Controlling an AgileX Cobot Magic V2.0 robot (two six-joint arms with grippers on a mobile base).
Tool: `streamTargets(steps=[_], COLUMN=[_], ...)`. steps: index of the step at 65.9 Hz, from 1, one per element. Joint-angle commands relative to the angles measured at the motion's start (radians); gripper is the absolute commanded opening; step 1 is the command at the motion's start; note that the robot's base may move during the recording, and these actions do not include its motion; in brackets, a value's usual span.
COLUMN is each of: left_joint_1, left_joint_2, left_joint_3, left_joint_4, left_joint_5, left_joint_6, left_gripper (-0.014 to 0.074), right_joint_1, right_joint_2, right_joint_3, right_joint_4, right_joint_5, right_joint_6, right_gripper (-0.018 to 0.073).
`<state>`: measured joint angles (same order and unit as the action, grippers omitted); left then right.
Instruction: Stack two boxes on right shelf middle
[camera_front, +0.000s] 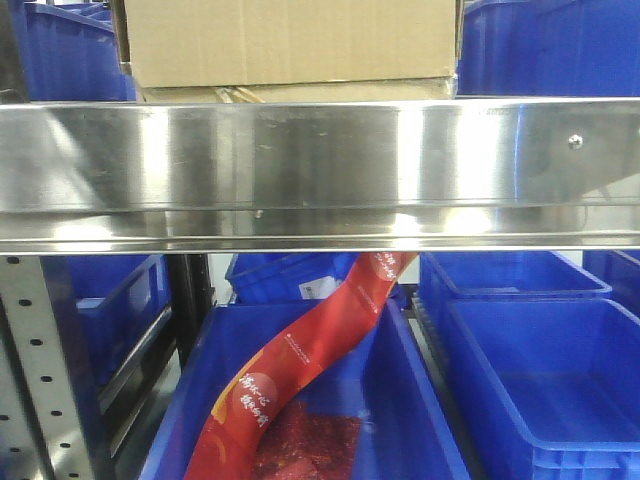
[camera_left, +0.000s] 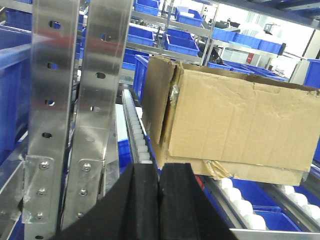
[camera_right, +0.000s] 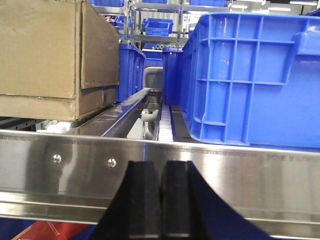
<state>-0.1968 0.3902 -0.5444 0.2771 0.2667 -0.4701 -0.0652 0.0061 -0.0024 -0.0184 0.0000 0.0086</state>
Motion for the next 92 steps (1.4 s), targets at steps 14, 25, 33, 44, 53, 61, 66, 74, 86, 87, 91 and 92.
streamTargets(steps=[14,25,33,44,53,61,66,74,86,87,91,92], left_joint_1=[0.004,0.004,0.004,0.004,0.006,0.047,0.097,0.166,0.179,0.179,0.179,0.179], left_joint_2=[-0.007,-0.007,-0.007,-0.007,-0.019,-0.108,-0.174,-0.271,-0.390,-0.390,-0.390,-0.390], left_joint_3=[0.001,0.001,0.001,0.001,0.016,0.094,0.165,0.315,0.520,0.531,0.544,0.544], left_joint_4=[0.005,0.005,0.005,0.005,0.005,-0.014,-0.151,-0.294,-0.293,-0.293,-0.293,-0.293], left_joint_5=[-0.023,-0.023,-0.023,-0.021,-0.023,0.004,-0.006,-0.055,-0.205,-0.213,-0.267,-0.260], left_joint_6=[-0.006,-0.006,-0.006,-0.006,-0.006,0.113,0.323,0.461,0.461,0.461,0.459,0.459], left_gripper=[-0.0111,-0.0111,-0.0111,-0.0111,-0.0111,-0.0111,-0.0111,-0.0111,-0.0111,-0.0111,-0.0111,-0.0111], right_joint_1=[-0.005,-0.005,-0.005,-0.005,-0.005,-0.005,-0.005,-0.005,-0.005,-0.005,-0.005,-0.005], right_joint_2=[-0.006,-0.006,-0.006,-0.006,-0.006,-0.006,-0.006,-0.006,-0.006,-0.006,-0.006,-0.006], right_joint_3=[0.002,0.002,0.002,0.002,0.002,0.002,0.002,0.002,0.002,0.002,0.002,0.002], right_joint_4=[0.005,0.005,0.005,0.005,0.005,0.005,0.005,0.005,0.005,0.005,0.005,0.005], right_joint_5=[-0.019,-0.019,-0.019,-0.019,-0.019,-0.019,-0.019,-0.019,-0.019,-0.019,-0.019,-0.019], right_joint_6=[-0.009,-0.009,-0.009,-0.009,-0.009,-0.009,-0.009,-0.009,-0.009,-0.009,-0.009,-0.009], right_gripper=[-0.0162,-0.0162,-0.0162,-0.0162,-0.0162,-0.0162,-0.0162,-0.0162,-0.0162,-0.0162,-0.0162,-0.0162])
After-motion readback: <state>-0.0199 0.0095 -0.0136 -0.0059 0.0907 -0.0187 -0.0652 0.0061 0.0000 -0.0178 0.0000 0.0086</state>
